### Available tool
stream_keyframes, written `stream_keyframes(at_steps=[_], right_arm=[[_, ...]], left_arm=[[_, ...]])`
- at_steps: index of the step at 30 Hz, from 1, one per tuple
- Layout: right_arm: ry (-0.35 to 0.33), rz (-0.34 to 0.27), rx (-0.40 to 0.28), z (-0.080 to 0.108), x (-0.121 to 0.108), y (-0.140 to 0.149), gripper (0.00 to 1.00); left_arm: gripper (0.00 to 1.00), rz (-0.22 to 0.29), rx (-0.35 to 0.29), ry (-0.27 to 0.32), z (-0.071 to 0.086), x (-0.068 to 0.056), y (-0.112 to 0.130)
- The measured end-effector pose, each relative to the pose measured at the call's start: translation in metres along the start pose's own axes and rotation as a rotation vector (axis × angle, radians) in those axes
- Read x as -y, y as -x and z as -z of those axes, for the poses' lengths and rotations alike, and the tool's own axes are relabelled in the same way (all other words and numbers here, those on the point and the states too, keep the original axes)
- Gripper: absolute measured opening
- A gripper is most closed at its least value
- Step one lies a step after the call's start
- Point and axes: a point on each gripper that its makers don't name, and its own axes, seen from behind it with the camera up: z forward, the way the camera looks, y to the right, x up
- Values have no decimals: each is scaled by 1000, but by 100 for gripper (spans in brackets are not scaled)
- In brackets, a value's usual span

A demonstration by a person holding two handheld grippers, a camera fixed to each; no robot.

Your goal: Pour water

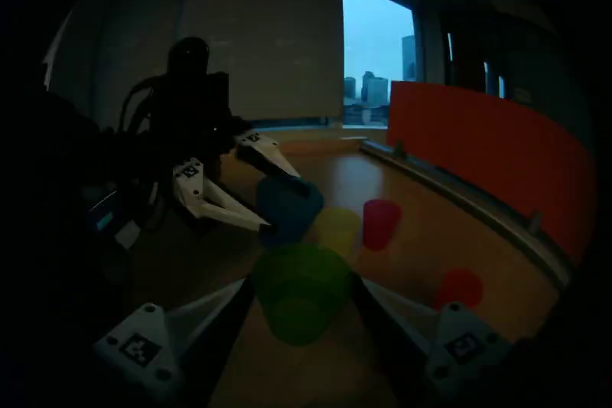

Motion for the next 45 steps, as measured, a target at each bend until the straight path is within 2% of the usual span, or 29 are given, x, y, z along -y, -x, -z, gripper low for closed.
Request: stream_keyframes(at_steps=[20, 45], right_arm=[[-27, 18, 87, -11, 2, 29, 100], [-16, 28, 178, -16, -10, 66, 100]], left_arm=[[87, -63, 122, 63, -15, -18, 41], [87, -97, 194, 97, -26, -19, 66]])
